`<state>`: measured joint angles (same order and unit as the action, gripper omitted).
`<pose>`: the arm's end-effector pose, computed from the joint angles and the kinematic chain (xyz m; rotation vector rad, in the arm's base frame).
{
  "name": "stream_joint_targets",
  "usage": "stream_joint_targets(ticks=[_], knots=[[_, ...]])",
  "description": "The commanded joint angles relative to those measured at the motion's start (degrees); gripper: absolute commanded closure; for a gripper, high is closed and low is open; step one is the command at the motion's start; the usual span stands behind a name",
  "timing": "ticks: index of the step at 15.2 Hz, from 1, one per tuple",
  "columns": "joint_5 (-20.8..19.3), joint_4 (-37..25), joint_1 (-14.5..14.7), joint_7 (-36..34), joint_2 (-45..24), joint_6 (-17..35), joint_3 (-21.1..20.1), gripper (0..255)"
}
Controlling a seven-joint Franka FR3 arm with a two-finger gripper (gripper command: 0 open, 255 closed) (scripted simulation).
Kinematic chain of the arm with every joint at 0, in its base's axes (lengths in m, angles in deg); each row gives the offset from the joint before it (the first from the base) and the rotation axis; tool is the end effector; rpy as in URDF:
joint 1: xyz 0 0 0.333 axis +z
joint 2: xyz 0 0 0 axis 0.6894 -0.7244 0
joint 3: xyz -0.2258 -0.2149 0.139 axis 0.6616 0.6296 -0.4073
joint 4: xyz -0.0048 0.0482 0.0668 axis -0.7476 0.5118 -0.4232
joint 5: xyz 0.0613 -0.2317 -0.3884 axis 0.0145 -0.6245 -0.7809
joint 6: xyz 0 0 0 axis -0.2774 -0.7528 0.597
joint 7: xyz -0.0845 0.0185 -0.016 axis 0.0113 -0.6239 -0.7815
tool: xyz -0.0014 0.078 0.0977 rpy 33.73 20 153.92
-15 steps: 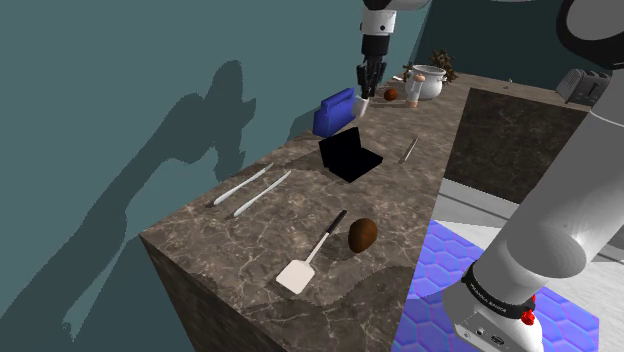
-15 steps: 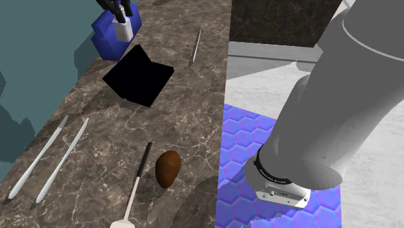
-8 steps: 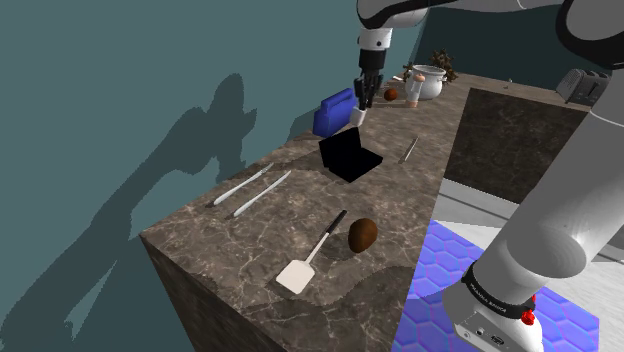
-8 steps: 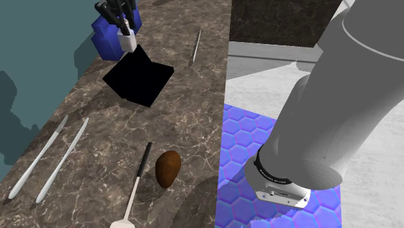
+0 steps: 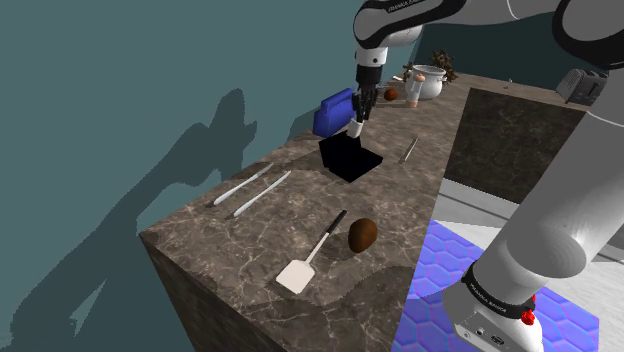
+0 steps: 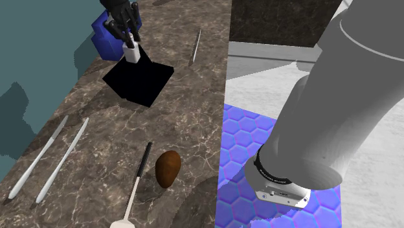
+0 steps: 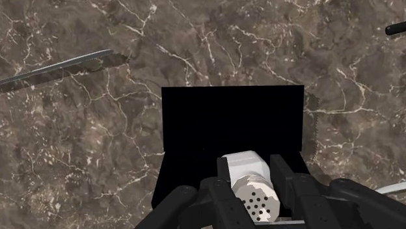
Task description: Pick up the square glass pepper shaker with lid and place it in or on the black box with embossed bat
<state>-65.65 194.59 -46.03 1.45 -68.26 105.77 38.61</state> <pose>0.6045 -0.1455 0.4579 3.1333 0.1276 -0.1437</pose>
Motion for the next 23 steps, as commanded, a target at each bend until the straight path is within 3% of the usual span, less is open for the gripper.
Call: stream_joint_targets(ticks=[1, 9, 10, 15, 19, 23], knots=[[0.07, 1.18, -0.05, 0.08, -0.39, 1.59, 0.03, 255], [0.07, 1.18, -0.05, 0.08, -0.39, 1.58, 0.03, 255], [0.07, 1.18, -0.05, 0.08, -0.39, 1.58, 0.03, 0], [0.07, 1.17, -0.05, 0.08, -0.39, 1.58, 0.03, 0], [0.06, -5.86, 0.03, 0.08, -0.16, -5.67, -0.03, 0], [0.06, -5.86, 0.03, 0.08, -0.16, -5.67, -0.03, 0]])
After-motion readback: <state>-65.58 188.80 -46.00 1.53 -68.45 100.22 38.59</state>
